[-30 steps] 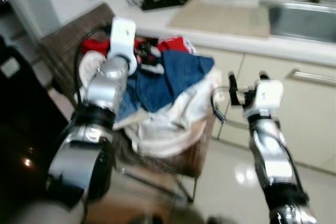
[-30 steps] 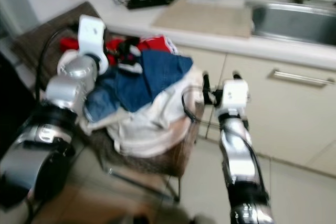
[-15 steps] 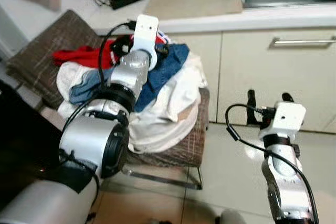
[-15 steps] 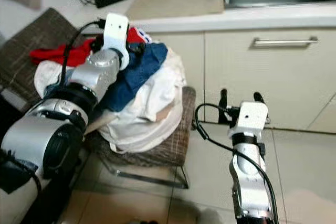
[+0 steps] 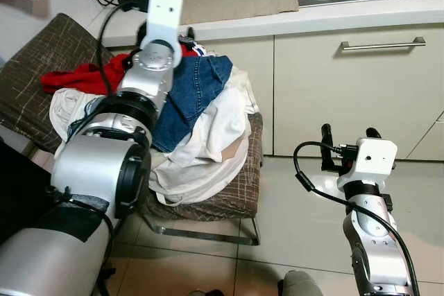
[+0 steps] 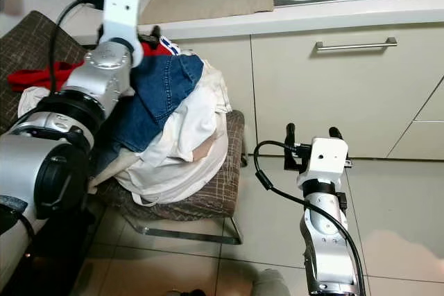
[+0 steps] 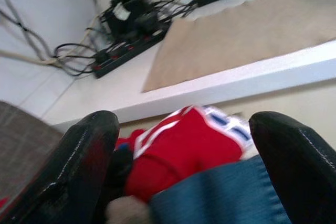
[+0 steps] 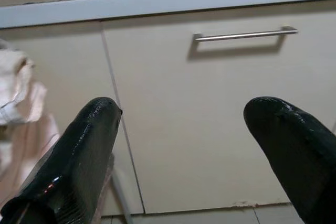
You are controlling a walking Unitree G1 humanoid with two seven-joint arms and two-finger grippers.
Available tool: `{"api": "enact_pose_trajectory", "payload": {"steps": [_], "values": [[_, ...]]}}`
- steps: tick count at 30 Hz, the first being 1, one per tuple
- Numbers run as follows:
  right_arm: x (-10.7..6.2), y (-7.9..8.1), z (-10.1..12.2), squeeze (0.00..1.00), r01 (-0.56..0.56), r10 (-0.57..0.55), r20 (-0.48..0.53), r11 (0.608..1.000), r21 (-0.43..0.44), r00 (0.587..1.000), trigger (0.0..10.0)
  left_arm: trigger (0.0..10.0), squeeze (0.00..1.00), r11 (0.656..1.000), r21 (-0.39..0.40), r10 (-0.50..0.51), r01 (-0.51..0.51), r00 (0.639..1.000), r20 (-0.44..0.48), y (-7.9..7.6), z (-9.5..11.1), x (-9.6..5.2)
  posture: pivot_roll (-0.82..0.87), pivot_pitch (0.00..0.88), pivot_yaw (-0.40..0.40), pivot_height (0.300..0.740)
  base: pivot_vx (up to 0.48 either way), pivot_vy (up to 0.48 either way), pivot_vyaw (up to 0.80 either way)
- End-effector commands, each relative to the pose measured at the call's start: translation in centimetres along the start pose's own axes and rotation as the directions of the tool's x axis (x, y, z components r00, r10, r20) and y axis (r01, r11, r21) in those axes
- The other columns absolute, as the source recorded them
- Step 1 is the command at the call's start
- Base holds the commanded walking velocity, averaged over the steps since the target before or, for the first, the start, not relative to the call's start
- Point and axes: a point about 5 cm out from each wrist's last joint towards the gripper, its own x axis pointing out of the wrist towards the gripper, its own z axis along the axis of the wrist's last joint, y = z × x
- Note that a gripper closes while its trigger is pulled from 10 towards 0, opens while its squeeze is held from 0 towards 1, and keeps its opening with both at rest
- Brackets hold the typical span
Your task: Clothes washing
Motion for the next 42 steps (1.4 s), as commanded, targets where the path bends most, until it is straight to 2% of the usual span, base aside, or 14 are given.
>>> {"api": "enact_pose_trajectory", "payload": {"steps": [1,5,6,10,14,16,23,26,27,29,34,36,39,42], "values": [[-0.2,0.7,0.3,0.00,-0.034,0.034,-0.002,0.999,0.014,0.999,10.0,10.0,0.00,0.997,0.051,0.061,-0.060,0.998,-0.020,1.7,-0.8,0.0,-0.35,0.102,0.185,0.740,0.000,0.000,0.00],[-0.5,0.8,0.0,0.00,-0.059,0.059,-0.026,0.998,0.012,0.998,10.0,10.0,0.00,0.985,0.115,0.136,-0.125,0.986,-0.095,3.6,-3.3,-0.4,-0.35,0.112,0.163,0.740,0.000,0.000,0.00],[-0.7,0.9,-0.1,0.00,-0.077,0.078,-0.037,0.997,0.008,0.996,10.0,10.0,0.00,0.988,0.080,0.140,-0.129,0.979,-0.149,4.0,-4.8,-0.6,-0.35,0.116,0.154,0.740,0.000,0.000,0.00],[-0.8,0.8,-0.2,0.00,-0.087,0.087,-0.050,0.996,0.009,0.995,10.0,10.0,0.00,0.990,0.004,0.136,-0.138,0.967,-0.214,4.1,-6.3,-1.0,-0.35,0.119,0.146,0.740,0.000,0.000,0.00],[-0.8,1.0,-0.3,0.00,-0.096,0.096,-0.060,0.995,0.011,0.994,10.0,10.0,0.00,0.954,-0.266,0.056,-0.139,0.953,-0.299,3.0,-7.7,-1.3,-0.35,0.112,0.143,0.740,0.000,0.000,0.00],[-0.8,1.1,-0.3,0.00,-0.100,0.101,-0.064,0.995,0.011,0.993,10.0,10.0,0.00,0.931,-0.341,0.021,-0.132,0.950,-0.310,2.5,-8.0,-1.3,-0.35,0.108,0.144,0.740,0.000,0.000,0.00],[-0.5,1.2,-0.3,0.00,-0.107,0.108,-0.068,0.994,0.012,0.992,10.0,10.0,0.00,0.926,-0.367,-0.036,-0.090,0.946,-0.322,1.4,-8.5,-1.5,-0.35,0.101,0.146,0.740,0.000,0.000,0.00],[-0.4,1.3,-0.2,0.00,-0.108,0.109,-0.066,0.994,0.011,0.992,10.0,10.0,0.00,0.950,-0.309,-0.066,-0.035,0.948,-0.312,0.7,-8.8,-1.6,-0.35,0.100,0.146,0.740,0.000,0.000,0.00],[-0.3,1.3,-0.2,0.00,-0.108,0.109,-0.065,0.994,0.011,0.992,10.0,0.0,0.00,0.966,-0.256,-0.057,-0.021,0.955,-0.293,0.7,-8.6,-1.6,-0.35,0.100,0.146,0.740,0.000,0.000,0.00],[-0.2,1.3,-0.1,0.00,-0.108,0.108,-0.061,0.994,0.010,0.992,10.0,0.0,0.00,0.997,-0.062,-0.055,0.043,0.975,-0.216,0.3,-7.6,-1.3,-0.35,0.098,0.144,0.740,0.000,0.000,0.00],[0.0,1.3,-0.1,0.00,-0.109,0.109,-0.060,0.994,0.011,0.992,10.0,0.0,0.00,0.997,-0.050,-0.060,0.050,0.976,-0.212,0.2,-7.6,-1.3,-0.34,0.096,0.142,0.740,0.000,0.000,0.00],[0.1,1.4,-0.1,0.00,-0.111,0.112,-0.059,0.994,0.011,0.992,10.0,0.0,0.00,0.996,-0.078,-0.058,0.042,0.974,-0.219,0.3,-7.7,-1.4,-0.34,0.096,0.141,0.740,0.000,0.000,0.00],[0.4,1.5,-0.1,0.00,-0.116,0.116,-0.058,0.993,0.012,0.991,10.0,0.0,0.00,0.961,-0.277,-0.079,0.010,0.968,-0.239,0.3,-8.1,-1.5,-0.34,0.096,0.137,0.740,0.000,0.000,0.00],[0.4,1.5,-0.1,0.00,-0.118,0.119,-0.059,0.993,0.012,0.991,10.0,0.0,0.00,0.946,-0.323,-0.101,0.017,0.964,-0.245,0.1,-8.2,-1.5,-0.34,0.096,0.134,0.740,0.000,0.000,0.00]]}}
